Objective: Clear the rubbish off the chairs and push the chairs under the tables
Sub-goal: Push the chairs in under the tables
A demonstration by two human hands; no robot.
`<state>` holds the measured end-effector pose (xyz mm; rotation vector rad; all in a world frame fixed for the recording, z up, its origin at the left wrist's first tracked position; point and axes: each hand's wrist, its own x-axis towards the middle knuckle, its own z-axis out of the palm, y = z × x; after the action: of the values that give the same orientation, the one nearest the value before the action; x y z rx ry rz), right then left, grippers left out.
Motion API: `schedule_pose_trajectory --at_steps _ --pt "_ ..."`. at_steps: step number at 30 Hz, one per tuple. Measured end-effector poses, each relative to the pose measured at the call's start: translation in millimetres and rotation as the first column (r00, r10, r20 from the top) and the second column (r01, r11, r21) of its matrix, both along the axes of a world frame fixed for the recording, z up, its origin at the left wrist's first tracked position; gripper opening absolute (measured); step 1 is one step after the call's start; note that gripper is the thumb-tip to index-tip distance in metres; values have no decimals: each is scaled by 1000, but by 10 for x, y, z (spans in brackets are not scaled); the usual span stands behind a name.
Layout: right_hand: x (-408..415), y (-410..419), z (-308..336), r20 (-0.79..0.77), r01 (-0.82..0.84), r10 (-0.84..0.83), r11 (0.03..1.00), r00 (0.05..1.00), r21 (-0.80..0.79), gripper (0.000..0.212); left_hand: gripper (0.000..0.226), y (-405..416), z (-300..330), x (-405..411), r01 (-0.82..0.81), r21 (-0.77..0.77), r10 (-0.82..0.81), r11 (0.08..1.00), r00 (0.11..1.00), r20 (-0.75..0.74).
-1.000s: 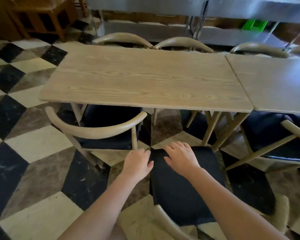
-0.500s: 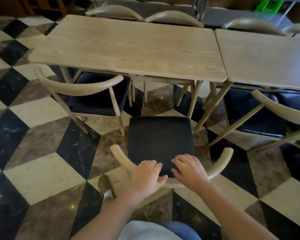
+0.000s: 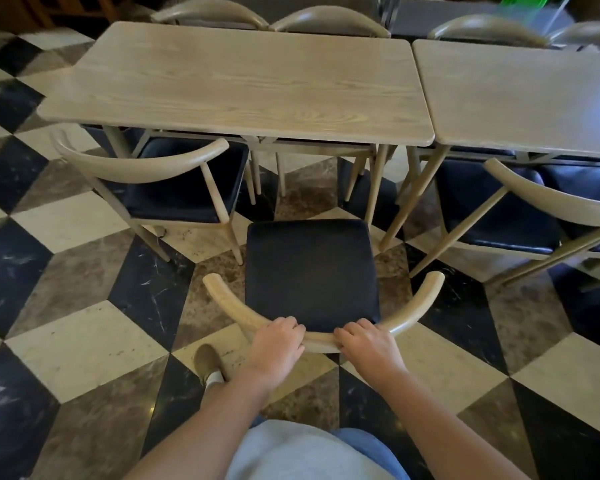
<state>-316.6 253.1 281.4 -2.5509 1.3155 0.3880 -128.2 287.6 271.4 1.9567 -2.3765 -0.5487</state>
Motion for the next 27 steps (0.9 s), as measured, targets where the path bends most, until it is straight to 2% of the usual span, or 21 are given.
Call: schedule_pose_trajectory --at_steps 5,15,23,27 --pt "6 -34 30 -54 -64 64 998 996 -1 33 28 -95 81 -6 23 70 -33 997 987 158" --pt "129 -346 47 -56 -76 75 997 996 -23 24 30 -370 71 125 -19 53 11 998 989 150" --pt "438 -945 -5 -24 -57 56 998 998 -34 31 31 -1052 126 454 7 89 -24 996 981 191" --pt "626 -1304 0 -34 0 -1 1000 999 -32 24 32 -1487 163 628 35 99 -54 994 978 202"
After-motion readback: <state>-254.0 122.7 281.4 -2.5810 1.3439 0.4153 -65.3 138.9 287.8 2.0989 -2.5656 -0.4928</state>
